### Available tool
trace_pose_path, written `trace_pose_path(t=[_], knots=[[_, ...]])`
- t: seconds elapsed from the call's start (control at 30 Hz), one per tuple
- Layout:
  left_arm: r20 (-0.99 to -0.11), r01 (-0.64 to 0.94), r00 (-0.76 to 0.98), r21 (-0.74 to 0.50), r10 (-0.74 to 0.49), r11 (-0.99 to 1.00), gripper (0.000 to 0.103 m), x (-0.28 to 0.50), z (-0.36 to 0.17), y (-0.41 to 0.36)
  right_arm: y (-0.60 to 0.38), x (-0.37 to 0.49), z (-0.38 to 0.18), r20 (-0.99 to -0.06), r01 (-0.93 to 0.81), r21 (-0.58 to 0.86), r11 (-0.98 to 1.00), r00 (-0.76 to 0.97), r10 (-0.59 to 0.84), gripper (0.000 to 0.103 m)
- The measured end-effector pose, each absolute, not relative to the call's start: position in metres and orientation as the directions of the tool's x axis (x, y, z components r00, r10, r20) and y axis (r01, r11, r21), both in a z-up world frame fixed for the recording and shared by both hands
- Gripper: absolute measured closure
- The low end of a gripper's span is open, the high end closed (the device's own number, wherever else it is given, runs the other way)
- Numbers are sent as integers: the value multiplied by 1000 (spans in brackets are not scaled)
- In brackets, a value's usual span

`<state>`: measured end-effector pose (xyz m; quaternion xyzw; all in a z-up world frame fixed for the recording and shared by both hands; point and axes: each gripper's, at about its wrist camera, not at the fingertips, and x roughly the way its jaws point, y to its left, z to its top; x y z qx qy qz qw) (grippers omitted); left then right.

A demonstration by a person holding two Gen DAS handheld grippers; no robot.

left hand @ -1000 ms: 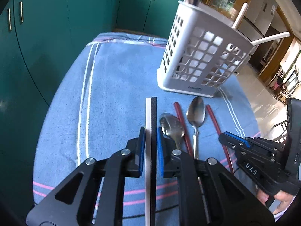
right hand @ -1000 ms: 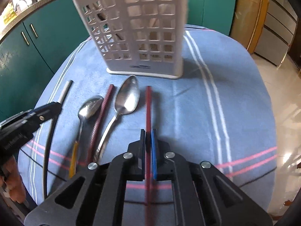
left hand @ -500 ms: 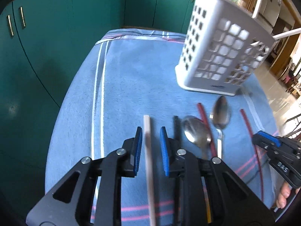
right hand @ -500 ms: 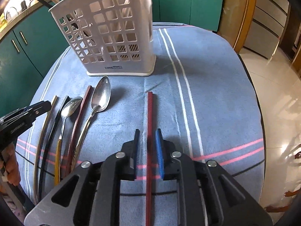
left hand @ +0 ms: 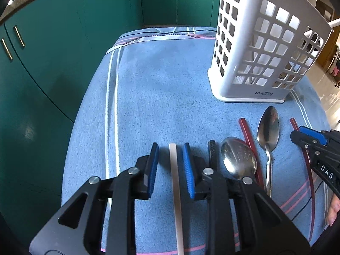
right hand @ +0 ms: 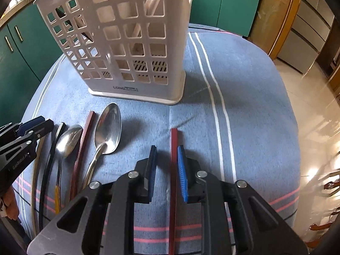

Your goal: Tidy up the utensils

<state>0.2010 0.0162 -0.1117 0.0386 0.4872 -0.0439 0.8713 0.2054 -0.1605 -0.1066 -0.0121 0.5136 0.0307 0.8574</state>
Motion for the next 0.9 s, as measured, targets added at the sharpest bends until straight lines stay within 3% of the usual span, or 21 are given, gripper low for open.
trace_pose_path(t=[0.6, 0.9], knots=[[-850, 99, 527, 54, -6, 994, 61, 194, -109, 15, -159, 208, -107, -883, -81, 2, 997, 467, 40, 81], [-852, 108, 522, 40, -22, 993, 58, 193, -111, 18, -160, 207, -108, -880, -78, 0, 997, 473, 37, 80]])
